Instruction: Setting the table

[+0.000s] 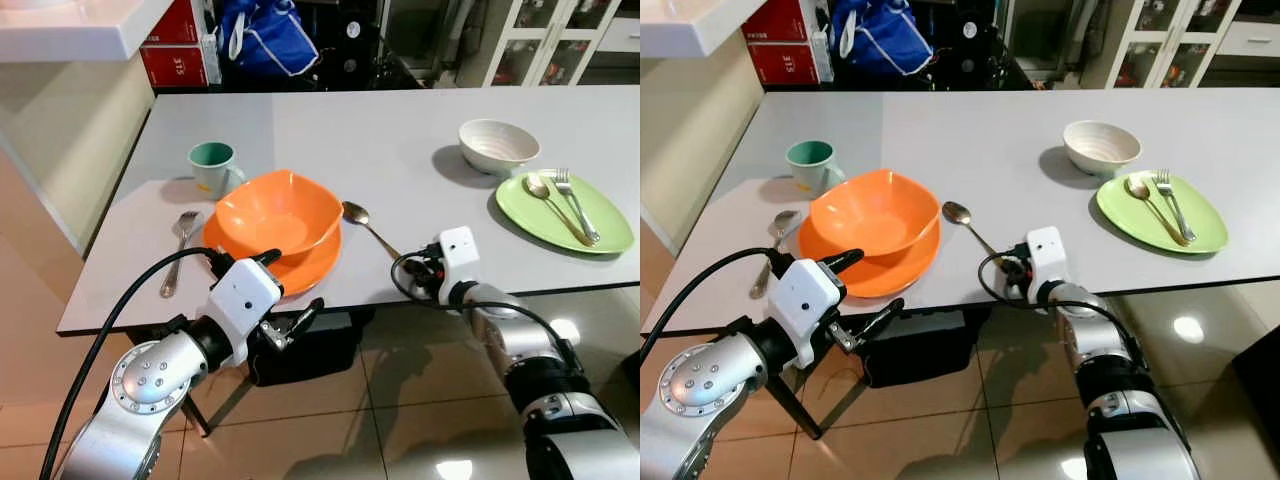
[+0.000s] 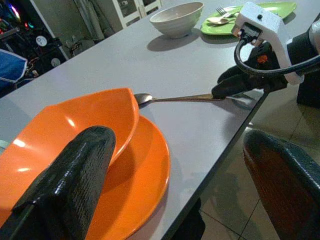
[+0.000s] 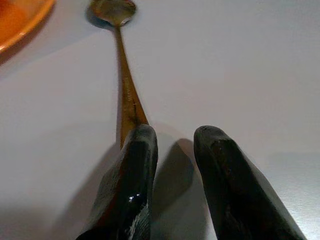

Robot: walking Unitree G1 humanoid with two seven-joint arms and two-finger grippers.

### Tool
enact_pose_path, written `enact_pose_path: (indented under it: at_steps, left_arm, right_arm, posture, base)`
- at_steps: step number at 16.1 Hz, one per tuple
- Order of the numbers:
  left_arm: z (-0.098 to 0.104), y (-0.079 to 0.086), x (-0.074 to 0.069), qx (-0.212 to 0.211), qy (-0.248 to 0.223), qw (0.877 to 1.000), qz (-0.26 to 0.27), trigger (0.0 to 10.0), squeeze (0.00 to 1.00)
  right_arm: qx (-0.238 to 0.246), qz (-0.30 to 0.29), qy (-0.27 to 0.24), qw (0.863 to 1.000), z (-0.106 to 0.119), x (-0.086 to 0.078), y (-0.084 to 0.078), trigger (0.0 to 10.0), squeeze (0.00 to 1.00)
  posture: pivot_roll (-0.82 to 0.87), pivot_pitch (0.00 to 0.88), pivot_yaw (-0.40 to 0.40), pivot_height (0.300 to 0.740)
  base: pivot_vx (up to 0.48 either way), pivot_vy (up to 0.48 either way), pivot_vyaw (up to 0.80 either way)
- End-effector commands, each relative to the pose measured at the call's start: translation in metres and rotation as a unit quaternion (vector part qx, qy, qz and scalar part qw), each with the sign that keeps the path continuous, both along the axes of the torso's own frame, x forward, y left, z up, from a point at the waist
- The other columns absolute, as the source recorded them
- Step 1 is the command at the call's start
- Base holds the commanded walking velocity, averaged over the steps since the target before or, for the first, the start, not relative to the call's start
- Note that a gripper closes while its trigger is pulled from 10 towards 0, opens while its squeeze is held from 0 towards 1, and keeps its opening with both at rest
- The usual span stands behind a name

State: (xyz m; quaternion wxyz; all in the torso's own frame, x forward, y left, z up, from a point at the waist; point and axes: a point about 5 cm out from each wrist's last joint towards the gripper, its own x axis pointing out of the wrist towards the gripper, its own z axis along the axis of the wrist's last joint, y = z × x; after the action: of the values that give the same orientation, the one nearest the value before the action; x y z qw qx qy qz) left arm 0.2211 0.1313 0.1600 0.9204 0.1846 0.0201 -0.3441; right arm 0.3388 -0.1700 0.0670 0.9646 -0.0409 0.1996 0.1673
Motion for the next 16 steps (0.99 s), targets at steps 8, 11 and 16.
enact_pose_path:
  at_steps: [8,11,16]
  left_arm:
    - [-0.003,0.001,-0.001,0.002,0.006,1.000,0.003,10.0,0.00]
    - [-0.004,-0.001,-0.001,0.002,0.006,1.000,0.001,10.0,0.00]
    - [-0.004,-0.001,0.002,-0.002,0.006,1.000,0.002,10.0,0.00]
  right_arm:
    - [0.017,0.058,-0.018,0.998,0.007,-0.005,0.007,10.0,0.00]
    - [0.003,0.050,-0.014,0.999,0.004,-0.009,0.001,10.0,0.00]
    - [0.017,0.057,-0.013,0.998,0.004,-0.013,0.005,10.0,0.00]
  posture:
    - [-0.06,0.000,-0.010,0.740]
    - [-0.07,0.000,-0.009,0.740]
    - [-0.07,0.000,-0.009,0.740]
  base:
    - [0.000,0.000,0.00]
    - [0.000,0.000,0.00]
    - [0.000,0.000,0.00]
